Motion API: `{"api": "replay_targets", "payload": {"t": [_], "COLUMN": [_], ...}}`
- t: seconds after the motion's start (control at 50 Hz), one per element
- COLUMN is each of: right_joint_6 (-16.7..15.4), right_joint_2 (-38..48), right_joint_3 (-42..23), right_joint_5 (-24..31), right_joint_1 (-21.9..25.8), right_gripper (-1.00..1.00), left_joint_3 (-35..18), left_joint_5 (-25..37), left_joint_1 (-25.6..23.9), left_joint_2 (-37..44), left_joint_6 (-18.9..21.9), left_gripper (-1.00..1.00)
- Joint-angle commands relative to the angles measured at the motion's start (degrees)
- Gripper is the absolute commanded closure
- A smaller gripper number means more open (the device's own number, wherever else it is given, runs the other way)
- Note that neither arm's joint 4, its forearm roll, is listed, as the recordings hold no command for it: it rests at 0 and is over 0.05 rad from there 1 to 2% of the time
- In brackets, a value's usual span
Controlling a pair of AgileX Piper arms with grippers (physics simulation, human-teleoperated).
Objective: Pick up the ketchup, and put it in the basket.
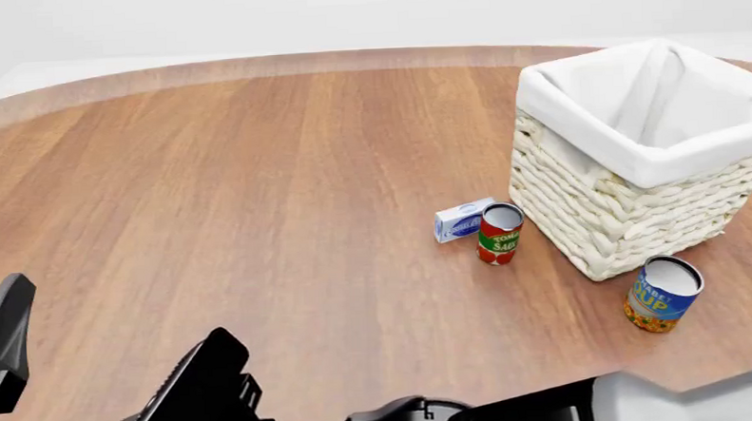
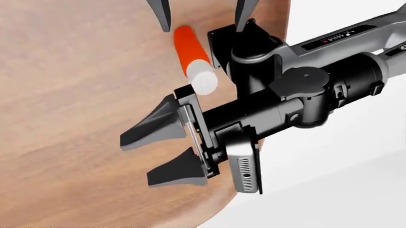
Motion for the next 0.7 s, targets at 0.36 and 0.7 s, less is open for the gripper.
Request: {"api": "replay_targets", "payload": {"t": [0.36,0.7], "right_joint_6": [0.89,1.25], "right_joint_2": [2.99,4.75], "right_joint_3": [-3.54,-5.65], "right_joint_5": [0.66,1.44], "right_joint_1": [0.77,0.32], "right_gripper": [-1.0,-1.0], "left_joint_3": [0.0,0.0], "left_joint_5": [0.0,0.0], "left_joint_1": [0.0,0.0], "left_joint_2": [0.0,0.0], "left_joint_6": [0.0,0.0], "left_gripper": [-1.0,-1.0]}}
